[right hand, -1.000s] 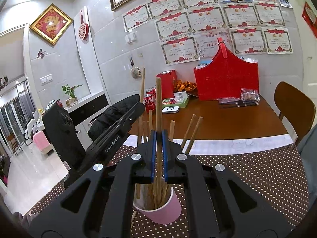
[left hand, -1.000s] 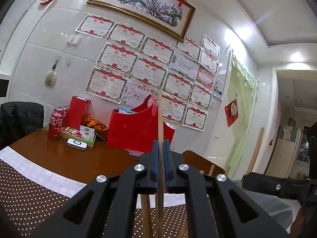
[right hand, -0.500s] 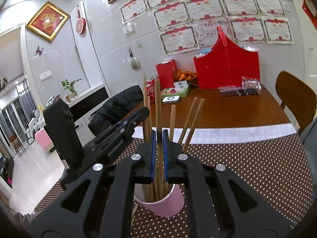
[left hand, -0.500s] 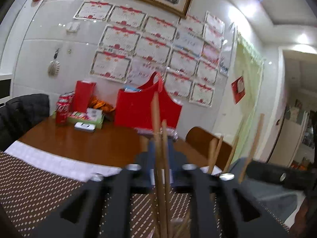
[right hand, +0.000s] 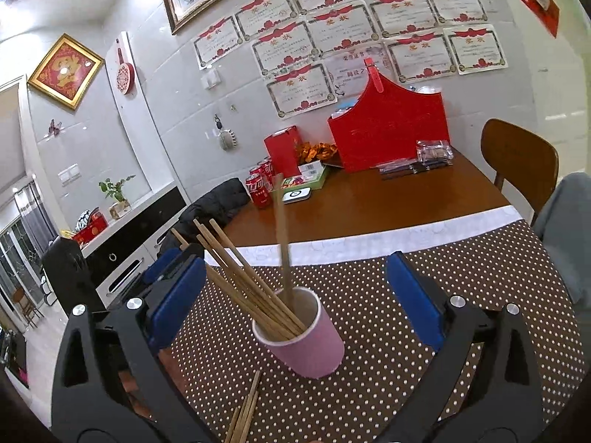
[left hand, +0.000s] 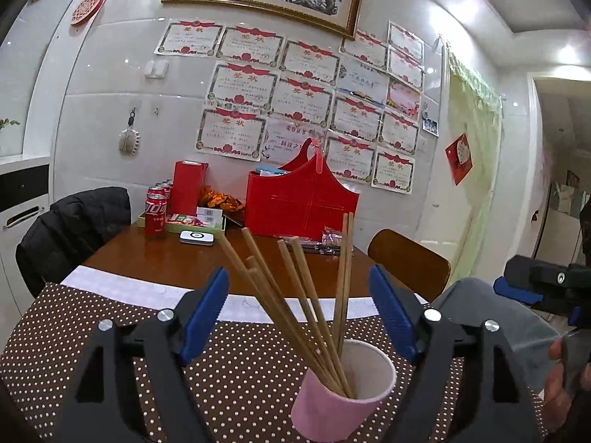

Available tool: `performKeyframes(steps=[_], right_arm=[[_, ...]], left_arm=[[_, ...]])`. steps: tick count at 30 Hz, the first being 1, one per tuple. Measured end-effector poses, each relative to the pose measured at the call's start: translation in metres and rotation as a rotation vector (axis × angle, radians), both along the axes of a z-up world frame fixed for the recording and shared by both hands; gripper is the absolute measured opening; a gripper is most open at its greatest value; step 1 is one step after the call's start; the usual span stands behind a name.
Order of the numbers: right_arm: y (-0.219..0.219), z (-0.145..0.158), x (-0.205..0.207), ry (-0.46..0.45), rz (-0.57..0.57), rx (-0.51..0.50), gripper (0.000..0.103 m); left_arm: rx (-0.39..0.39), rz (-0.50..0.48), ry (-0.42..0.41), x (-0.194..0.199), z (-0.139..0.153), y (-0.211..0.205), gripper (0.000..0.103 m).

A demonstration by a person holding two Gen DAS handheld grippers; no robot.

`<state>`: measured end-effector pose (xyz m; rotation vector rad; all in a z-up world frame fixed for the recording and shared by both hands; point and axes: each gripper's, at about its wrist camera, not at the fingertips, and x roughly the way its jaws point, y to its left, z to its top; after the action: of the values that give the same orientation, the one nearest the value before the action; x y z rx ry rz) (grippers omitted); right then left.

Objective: Organize utensils
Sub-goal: 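Open both grippers to drop the chopsticks into the cup, then move both open grippers back over the remaining chopsticks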

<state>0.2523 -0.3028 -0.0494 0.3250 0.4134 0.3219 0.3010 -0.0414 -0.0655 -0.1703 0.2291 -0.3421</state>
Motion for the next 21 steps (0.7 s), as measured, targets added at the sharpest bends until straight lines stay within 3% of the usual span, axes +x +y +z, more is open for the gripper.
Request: performKeyframes(steps=[8, 17, 21], right_arm=[[-0.001, -0.002, -0.023, 0.029, -0.019, -0.012, 0.096], [0.007, -0.022, -0.064, 0.102, -0.003, -0.024, 0.096], [0.011, -0.03, -0.082, 0.121, 0.015, -0.023, 0.096]], left_arm=[[0.047, 0.041, 0.022, -0.036, 0.005, 0.014, 0.082], [0.218, 0.079, 0.109, -0.1, -0.006, 0.014, 0.082], [0.241, 0.087, 0.175, -0.125, -0.019, 0.016, 0.082]])
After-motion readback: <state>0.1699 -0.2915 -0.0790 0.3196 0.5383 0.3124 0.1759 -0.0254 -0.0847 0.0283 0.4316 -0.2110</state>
